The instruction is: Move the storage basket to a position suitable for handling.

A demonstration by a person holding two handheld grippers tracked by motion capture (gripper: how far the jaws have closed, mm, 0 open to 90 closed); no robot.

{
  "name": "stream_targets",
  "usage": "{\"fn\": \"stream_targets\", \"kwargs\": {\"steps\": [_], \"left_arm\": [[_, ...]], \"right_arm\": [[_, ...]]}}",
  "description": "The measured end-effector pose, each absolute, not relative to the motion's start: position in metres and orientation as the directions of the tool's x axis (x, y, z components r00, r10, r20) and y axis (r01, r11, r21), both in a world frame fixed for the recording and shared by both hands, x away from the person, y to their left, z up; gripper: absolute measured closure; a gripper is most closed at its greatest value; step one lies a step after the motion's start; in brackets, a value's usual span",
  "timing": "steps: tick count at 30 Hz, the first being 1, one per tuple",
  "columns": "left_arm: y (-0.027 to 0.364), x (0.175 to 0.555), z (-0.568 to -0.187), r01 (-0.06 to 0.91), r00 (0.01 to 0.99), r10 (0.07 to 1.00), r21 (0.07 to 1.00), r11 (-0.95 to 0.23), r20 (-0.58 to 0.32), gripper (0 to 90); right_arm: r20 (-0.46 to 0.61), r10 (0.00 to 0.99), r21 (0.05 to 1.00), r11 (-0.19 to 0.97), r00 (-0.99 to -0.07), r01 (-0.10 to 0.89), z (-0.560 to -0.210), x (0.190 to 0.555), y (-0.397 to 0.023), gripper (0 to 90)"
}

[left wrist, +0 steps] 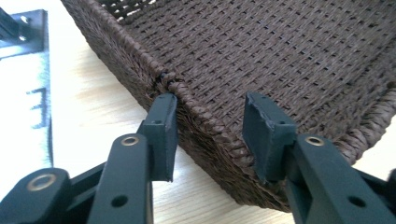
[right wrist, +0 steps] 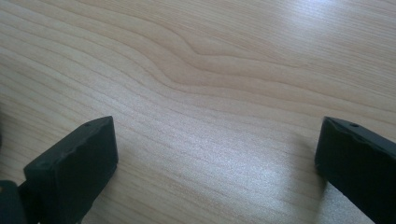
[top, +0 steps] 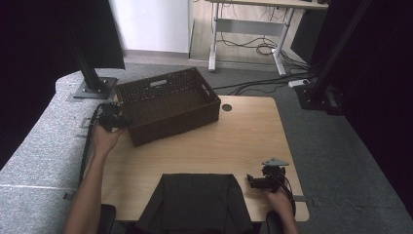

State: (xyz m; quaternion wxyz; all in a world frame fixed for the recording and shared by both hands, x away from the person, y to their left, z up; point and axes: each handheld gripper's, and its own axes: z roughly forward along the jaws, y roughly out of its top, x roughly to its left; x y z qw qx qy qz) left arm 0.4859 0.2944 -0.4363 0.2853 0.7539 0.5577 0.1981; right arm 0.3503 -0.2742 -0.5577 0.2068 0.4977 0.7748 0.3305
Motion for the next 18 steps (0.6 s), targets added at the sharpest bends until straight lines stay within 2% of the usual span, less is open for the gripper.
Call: {"fn": "stream_targets", "kwargs": {"steps": [9, 18], "left_arm": [[0.2937, 0.4873, -0.4367, 0.740, 0.283, 0.958, 0.647, -0.186, -0.048, 63.2], [0.2878, 0.4873, -0.4382, 0.727, 0.312, 0.948, 0.657, -0.200, -0.056, 69.1]], "right_arm": [[0.009, 0.908, 0.718, 0.286, -0.419, 0.634, -0.5577, 0.3503, -0.2741, 0.0], [0.009, 0.908, 0.718, 0.286, -0.419, 0.634, -0.5577, 0.3503, -0.2742, 0.0]]}}
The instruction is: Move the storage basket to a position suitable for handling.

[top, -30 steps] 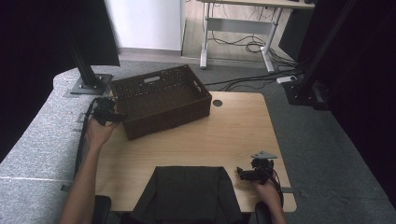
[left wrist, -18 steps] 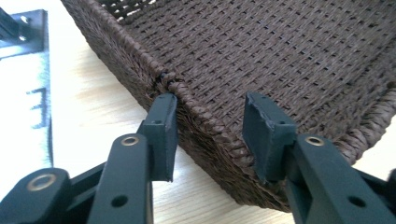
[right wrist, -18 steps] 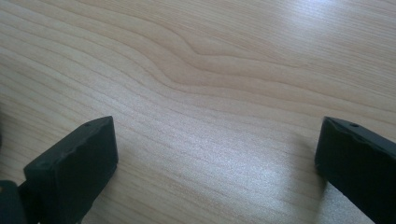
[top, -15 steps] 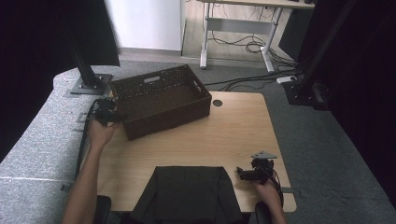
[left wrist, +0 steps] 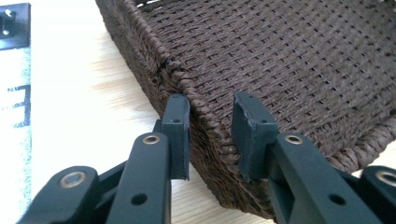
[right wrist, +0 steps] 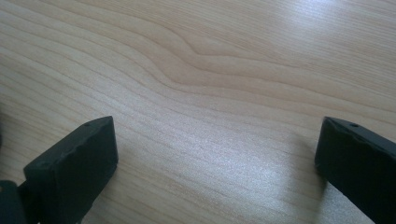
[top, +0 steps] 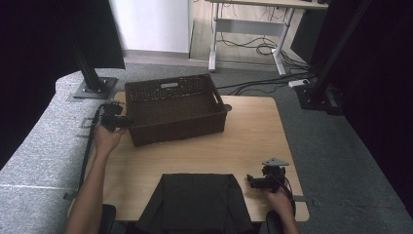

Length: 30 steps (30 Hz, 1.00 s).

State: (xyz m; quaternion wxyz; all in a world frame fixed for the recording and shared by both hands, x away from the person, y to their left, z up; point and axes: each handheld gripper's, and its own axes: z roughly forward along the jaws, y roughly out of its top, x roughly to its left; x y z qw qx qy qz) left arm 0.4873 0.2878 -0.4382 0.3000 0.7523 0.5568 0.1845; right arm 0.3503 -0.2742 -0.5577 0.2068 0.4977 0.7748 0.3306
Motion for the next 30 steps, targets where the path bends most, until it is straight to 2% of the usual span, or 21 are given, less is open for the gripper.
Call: {"fn": "stream_targets", "kwargs": {"steps": [15, 30], "left_arm": [[0.272, 0.481, -0.438, 0.711, 0.365, 0.931, 0.654, -0.258, -0.029, 70.7], [0.254, 0.460, -0.440, 0.681, 0.438, 0.898, 0.667, -0.301, -0.042, 70.6]], "right_arm": [[0.009, 0.908, 0.718, 0.286, -0.420, 0.634, -0.558, 0.350, -0.274, 0.0], [0.009, 0.908, 0.718, 0.286, -0.419, 0.635, -0.558, 0.350, -0.274, 0.0]]}}
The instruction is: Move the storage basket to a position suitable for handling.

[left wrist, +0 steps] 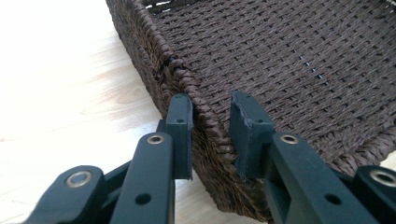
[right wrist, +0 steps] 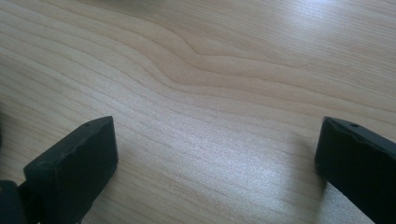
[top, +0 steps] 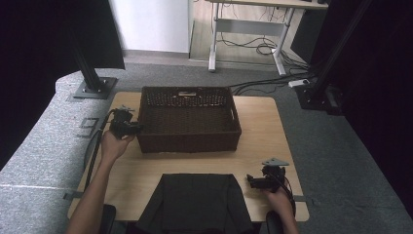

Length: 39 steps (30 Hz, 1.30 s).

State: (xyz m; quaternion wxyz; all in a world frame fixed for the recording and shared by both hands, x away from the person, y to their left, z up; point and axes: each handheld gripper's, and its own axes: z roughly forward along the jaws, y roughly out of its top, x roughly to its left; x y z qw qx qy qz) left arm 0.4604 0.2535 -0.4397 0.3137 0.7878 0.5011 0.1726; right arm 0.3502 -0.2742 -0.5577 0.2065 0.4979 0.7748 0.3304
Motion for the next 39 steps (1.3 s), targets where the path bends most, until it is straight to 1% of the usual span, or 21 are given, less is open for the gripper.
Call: {"fn": "stream_targets", "kwargs": {"steps": [7, 14, 20, 32, 39], "left_arm": [[0.246, 0.449, -0.441, 0.671, 0.461, 0.886, 0.674, -0.308, -0.054, 70.6], [0.237, 0.437, -0.440, 0.660, 0.484, 0.875, 0.669, -0.341, -0.032, 70.5], [0.235, 0.425, -0.442, 0.650, 0.503, 0.863, 0.681, -0.338, -0.052, 70.4], [0.233, 0.404, -0.443, 0.649, 0.494, 0.867, 0.689, -0.323, -0.059, 70.0], [0.236, 0.395, -0.444, 0.643, 0.505, 0.860, 0.694, -0.325, -0.066, 70.0]], "right_arm": [[0.009, 0.908, 0.717, 0.285, -0.418, 0.635, -0.558, 0.350, -0.274, 0.0], [0.009, 0.908, 0.717, 0.286, -0.418, 0.635, -0.558, 0.350, -0.274, 0.0], [0.010, 0.908, 0.716, 0.286, -0.418, 0.637, -0.558, 0.350, -0.274, 0.0], [0.010, 0.907, 0.716, 0.287, -0.421, 0.636, -0.558, 0.350, -0.274, 0.0], [0.010, 0.907, 0.716, 0.287, -0.421, 0.636, -0.558, 0.350, -0.274, 0.0]]}}
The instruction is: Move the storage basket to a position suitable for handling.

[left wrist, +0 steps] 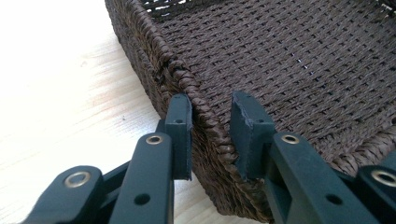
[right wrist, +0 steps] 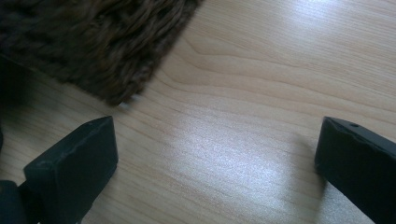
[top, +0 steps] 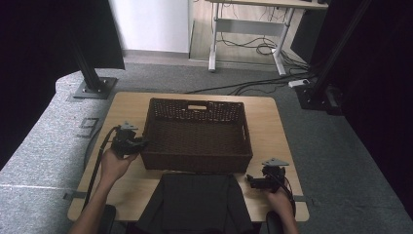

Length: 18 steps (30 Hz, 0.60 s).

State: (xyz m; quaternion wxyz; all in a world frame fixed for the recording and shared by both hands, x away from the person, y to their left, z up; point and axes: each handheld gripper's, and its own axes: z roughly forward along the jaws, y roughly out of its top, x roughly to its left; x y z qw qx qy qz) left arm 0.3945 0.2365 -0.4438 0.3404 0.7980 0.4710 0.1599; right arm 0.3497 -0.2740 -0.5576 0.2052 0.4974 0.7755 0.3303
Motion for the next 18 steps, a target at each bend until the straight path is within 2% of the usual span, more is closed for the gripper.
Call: {"fn": "stream_targets", "kwargs": {"steps": [7, 10, 11, 13, 14, 18], "left_arm": [[0.236, 0.392, -0.445, 0.639, 0.498, 0.864, 0.702, -0.314, -0.067, 69.9], [0.237, 0.392, -0.445, 0.629, 0.509, 0.859, 0.708, -0.321, -0.062, 67.1], [0.238, 0.391, -0.445, 0.603, 0.516, 0.856, 0.720, -0.344, -0.024, 64.1], [0.239, 0.389, -0.443, 0.589, 0.509, 0.861, 0.731, -0.344, -0.005, 49.8], [0.240, 0.388, -0.441, 0.587, 0.509, 0.861, 0.735, -0.339, -0.010, 42.8], [0.250, 0.382, -0.435, 0.576, 0.526, 0.849, 0.753, -0.319, -0.043, 28.3]], "right_arm": [[0.010, 0.907, 0.716, 0.287, -0.421, 0.636, -0.558, 0.350, -0.274, 0.0], [0.010, 0.907, 0.716, 0.287, -0.421, 0.636, -0.558, 0.350, -0.274, 0.0], [0.010, 0.907, 0.716, 0.287, -0.421, 0.636, -0.558, 0.350, -0.274, 0.0], [0.010, 0.907, 0.716, 0.287, -0.421, 0.636, -0.558, 0.350, -0.274, 0.0], [0.010, 0.907, 0.716, 0.287, -0.421, 0.636, -0.558, 0.350, -0.274, 0.0], [0.010, 0.907, 0.716, 0.287, -0.421, 0.636, -0.558, 0.350, -0.274, 0.0]]}}
